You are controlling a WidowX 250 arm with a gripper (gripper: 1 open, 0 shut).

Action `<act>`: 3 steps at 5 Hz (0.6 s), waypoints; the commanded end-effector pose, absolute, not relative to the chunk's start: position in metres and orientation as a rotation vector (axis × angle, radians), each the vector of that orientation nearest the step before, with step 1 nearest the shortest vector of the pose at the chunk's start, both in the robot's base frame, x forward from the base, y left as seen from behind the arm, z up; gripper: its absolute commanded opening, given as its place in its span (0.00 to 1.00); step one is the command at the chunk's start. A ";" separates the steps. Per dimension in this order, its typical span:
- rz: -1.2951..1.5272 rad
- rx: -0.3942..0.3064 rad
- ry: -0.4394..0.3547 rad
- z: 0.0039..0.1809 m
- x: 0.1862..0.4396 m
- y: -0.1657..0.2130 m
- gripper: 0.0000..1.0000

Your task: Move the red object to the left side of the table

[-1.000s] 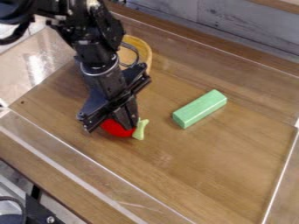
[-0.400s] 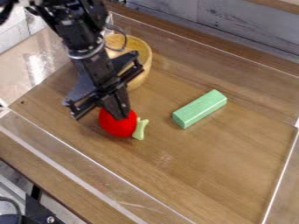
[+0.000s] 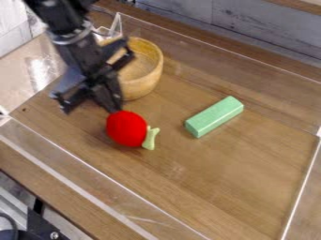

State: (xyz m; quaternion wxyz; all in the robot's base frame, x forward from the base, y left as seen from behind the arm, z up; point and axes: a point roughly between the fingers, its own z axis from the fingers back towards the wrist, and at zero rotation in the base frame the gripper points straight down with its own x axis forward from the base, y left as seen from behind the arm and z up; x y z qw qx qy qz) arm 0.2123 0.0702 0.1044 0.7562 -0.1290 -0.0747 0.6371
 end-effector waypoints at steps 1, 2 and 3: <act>1.431 -0.271 -0.216 0.116 0.215 0.089 0.00; 1.473 -0.250 -0.227 0.109 0.208 0.120 0.00; 1.542 -0.216 -0.230 0.096 0.197 0.139 0.00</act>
